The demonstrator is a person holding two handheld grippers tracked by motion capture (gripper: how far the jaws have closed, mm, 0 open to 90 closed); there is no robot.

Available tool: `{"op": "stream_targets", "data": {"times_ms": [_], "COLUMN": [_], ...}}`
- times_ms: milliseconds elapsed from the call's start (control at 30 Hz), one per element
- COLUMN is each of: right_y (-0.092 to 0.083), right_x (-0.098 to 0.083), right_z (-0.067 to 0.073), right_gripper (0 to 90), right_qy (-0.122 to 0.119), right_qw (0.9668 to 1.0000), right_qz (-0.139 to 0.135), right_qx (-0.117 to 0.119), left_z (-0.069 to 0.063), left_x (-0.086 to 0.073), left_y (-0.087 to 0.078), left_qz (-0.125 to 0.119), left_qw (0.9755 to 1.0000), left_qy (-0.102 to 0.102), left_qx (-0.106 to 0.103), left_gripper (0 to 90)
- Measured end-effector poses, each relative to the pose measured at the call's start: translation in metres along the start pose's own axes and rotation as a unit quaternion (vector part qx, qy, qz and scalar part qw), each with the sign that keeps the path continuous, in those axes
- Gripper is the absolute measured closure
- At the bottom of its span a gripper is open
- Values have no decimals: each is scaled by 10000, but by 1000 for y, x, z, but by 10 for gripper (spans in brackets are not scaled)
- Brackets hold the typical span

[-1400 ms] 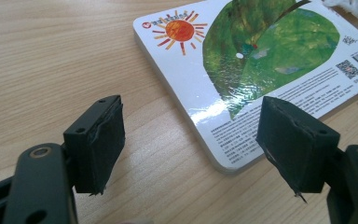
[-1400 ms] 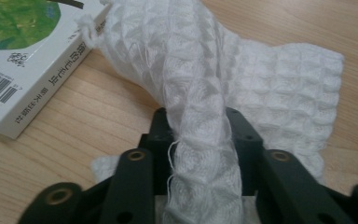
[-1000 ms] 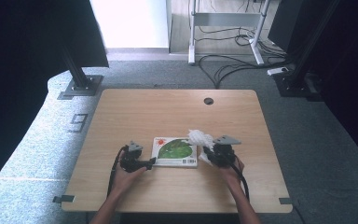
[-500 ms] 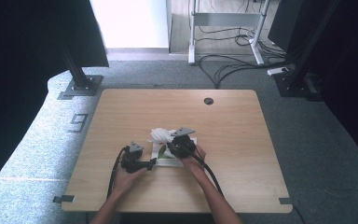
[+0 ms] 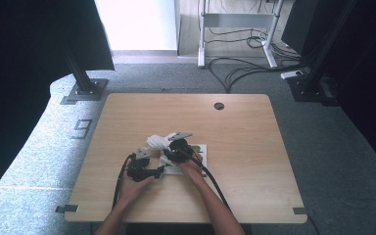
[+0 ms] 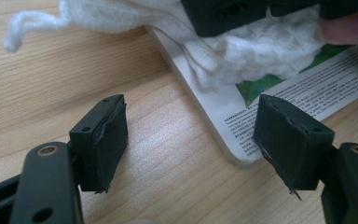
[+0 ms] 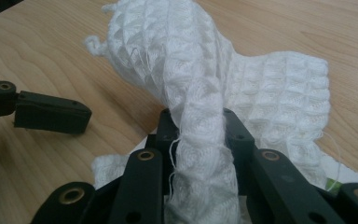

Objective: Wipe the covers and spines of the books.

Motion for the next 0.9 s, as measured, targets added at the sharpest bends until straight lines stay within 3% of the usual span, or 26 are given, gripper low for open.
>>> {"op": "stream_targets", "data": {"times_ms": [167,300,400,633,900], "right_y": [-6,-22,-38,-74,-97], "right_x": [-2,-8,-16,-35,-44], "right_z": [-7,-19,-29,-48,-63], "right_gripper": [717,715,716,716,732], "right_qy": [37,202,363,389,592], "right_qw": [9998,9987,9968,9924,9859], "right_qz": [-41,-120,-247,-375,-489], "right_qx": [-203,-454,-663,-1102,-1485], "left_z": [0,0,0,-1,0], "left_x": [0,0,0,0,0], "left_y": [0,0,0,-1,-1], "left_qz": [-4,-7,5,6,15], "left_qw": [10000,10000,10000,10000,10000], "left_qy": [0,18,27,38,50], "left_qx": [-8,8,3,25,35], "left_gripper": [266,266,266,266,266]}}
Point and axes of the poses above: each handheld gripper's, and its own axes: y roughly forward along the jaws, x roughly out of its top, z roughly to its left, the point moved 2 cm from there along y, roughly forward along the jaws, and after that the axes turned 15 degrees about x, right-handed, at the moved point
